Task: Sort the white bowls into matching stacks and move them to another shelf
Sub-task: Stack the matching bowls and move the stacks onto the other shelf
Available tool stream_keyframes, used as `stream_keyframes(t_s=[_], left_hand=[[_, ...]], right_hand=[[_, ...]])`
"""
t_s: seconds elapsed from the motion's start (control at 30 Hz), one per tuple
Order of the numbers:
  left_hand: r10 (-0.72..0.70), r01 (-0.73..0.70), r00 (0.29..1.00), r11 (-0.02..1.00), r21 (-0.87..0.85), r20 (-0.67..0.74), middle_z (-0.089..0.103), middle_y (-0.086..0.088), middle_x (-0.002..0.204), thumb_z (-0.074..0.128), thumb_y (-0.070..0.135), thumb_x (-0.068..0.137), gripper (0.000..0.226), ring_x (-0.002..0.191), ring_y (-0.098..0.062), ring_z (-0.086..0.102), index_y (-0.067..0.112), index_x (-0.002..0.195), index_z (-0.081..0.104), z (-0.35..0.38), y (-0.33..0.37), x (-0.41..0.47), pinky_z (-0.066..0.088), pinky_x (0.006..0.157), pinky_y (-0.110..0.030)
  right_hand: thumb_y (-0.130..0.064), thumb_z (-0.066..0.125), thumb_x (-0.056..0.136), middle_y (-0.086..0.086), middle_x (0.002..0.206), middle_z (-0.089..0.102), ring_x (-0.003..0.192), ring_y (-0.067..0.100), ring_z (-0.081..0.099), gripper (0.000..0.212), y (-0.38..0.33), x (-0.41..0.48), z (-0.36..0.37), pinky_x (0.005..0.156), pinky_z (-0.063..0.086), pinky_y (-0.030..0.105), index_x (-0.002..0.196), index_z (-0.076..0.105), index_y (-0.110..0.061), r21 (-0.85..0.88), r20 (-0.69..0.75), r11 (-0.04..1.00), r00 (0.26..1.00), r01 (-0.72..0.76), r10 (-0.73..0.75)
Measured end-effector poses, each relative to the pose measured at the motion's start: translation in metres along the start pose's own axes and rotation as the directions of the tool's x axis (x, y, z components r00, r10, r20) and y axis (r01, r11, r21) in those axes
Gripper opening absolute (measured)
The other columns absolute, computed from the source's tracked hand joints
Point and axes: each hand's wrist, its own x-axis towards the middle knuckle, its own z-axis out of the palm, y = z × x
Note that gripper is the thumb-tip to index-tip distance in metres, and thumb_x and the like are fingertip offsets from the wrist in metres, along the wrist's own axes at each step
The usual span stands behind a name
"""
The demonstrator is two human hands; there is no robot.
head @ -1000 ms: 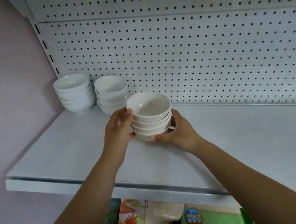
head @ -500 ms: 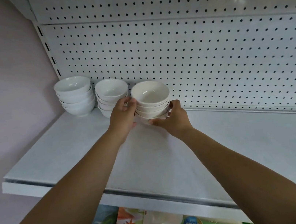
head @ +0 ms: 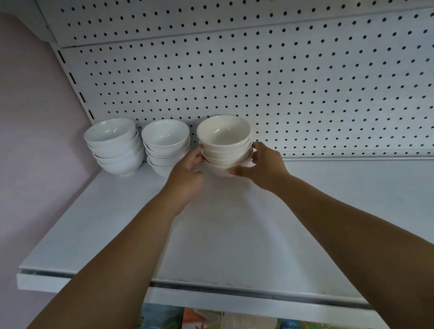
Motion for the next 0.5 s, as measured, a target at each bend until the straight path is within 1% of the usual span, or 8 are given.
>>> stream_keyframes(t_s=[0.03, 0.1, 0.13, 0.17, 0.27, 0.33, 0.43, 0.5], left_hand=[[0.011, -0.012, 1.0, 1.0, 0.023, 0.005, 0.052, 0.005, 0.152, 0.044, -0.009, 0.093, 0.077, 0.107, -0.004, 0.062, 0.034, 0.157, 0.037, 0.0, 0.0, -0.003, 0.046, 0.071, -0.015], [0.029, -0.027, 1.0, 0.996, 0.079, -0.013, 0.05, 0.002, 0.154, 0.051, -0.001, 0.097, 0.069, 0.133, -0.015, 0.053, 0.032, 0.156, 0.038, 0.001, -0.002, -0.014, 0.043, 0.093, -0.022], [0.038, -0.034, 0.999, 0.993, 0.111, -0.035, 0.051, 0.003, 0.154, 0.055, 0.006, 0.098, 0.064, 0.138, -0.017, 0.049, 0.03, 0.155, 0.041, 0.0, -0.004, -0.02, 0.04, 0.1, -0.024], [0.05, -0.041, 0.997, 0.989, 0.141, -0.06, 0.051, 0.003, 0.153, 0.059, 0.013, 0.099, 0.059, 0.14, -0.016, 0.047, 0.03, 0.154, 0.043, -0.002, -0.007, -0.027, 0.037, 0.103, -0.025], [0.083, -0.056, 0.991, 0.97, 0.235, -0.106, 0.051, 0.006, 0.152, 0.065, 0.027, 0.099, 0.055, 0.141, -0.014, 0.046, 0.027, 0.151, 0.048, -0.014, -0.018, -0.053, 0.03, 0.106, -0.021], [0.096, -0.056, 0.987, 0.956, 0.287, -0.126, 0.05, 0.004, 0.153, 0.066, 0.029, 0.099, 0.055, 0.141, -0.015, 0.044, 0.024, 0.151, 0.048, -0.025, -0.025, -0.077, 0.027, 0.106, -0.019], [0.106, -0.044, 0.981, 0.936, 0.349, -0.16, 0.049, 0.004, 0.153, 0.066, 0.032, 0.098, 0.056, 0.141, -0.013, 0.042, 0.024, 0.151, 0.048, -0.041, -0.035, -0.117, 0.025, 0.106, -0.017], [0.125, -0.045, 0.973, 0.928, 0.369, -0.196, 0.05, 0.006, 0.151, 0.068, 0.034, 0.097, 0.056, 0.139, -0.01, 0.042, 0.026, 0.15, 0.048, -0.05, -0.041, -0.146, 0.025, 0.106, -0.017]], right_hand=[[-0.045, 0.088, 0.074, -0.001, 0.11, 0.058, 0.106, 0.021, 0.058, 0.075, -0.001, -0.002, 0.001, 0.077, 0.04, 0.028, 0.131, 0.052, -0.01, -0.004, -0.005, 1.0, 1.0, -0.003, 0.003], [-0.043, 0.086, 0.077, 0.0, 0.114, 0.06, 0.111, 0.022, 0.059, 0.071, -0.001, -0.007, 0.004, 0.079, 0.039, 0.026, 0.13, 0.053, -0.01, -0.01, -0.016, 1.0, 1.0, -0.002, 0.002], [-0.041, 0.085, 0.079, 0.002, 0.119, 0.061, 0.115, 0.023, 0.059, 0.07, -0.002, -0.011, 0.005, 0.081, 0.039, 0.026, 0.132, 0.052, -0.01, -0.015, -0.016, 1.0, 1.0, -0.001, 0.001], [-0.039, 0.085, 0.08, 0.003, 0.126, 0.061, 0.118, 0.024, 0.059, 0.069, -0.003, -0.016, 0.005, 0.082, 0.039, 0.025, 0.133, 0.052, -0.01, -0.021, -0.01, 1.0, 1.0, -0.002, 0.001], [-0.039, 0.083, 0.081, 0.004, 0.135, 0.059, 0.125, 0.026, 0.056, 0.073, -0.009, -0.038, 0.006, 0.086, 0.04, 0.027, 0.14, 0.048, -0.013, -0.061, 0.042, 0.998, 0.999, 0.009, -0.007], [-0.043, 0.081, 0.083, 0.006, 0.143, 0.055, 0.133, 0.027, 0.05, 0.081, -0.016, -0.06, 0.007, 0.095, 0.041, 0.029, 0.148, 0.043, -0.015, -0.106, 0.081, 0.994, 0.996, 0.036, -0.027], [-0.046, 0.075, 0.088, 0.005, 0.158, 0.04, 0.146, 0.024, 0.037, 0.088, -0.03, -0.104, 0.013, 0.112, 0.031, 0.028, 0.157, 0.031, -0.013, -0.137, 0.118, 0.986, 0.99, 0.096, -0.08], [-0.046, 0.072, 0.091, 0.002, 0.162, 0.035, 0.149, 0.02, 0.033, 0.087, -0.04, -0.135, 0.019, 0.115, 0.026, 0.025, 0.159, 0.027, -0.015, -0.133, 0.136, 0.979, 0.981, 0.156, -0.138]])
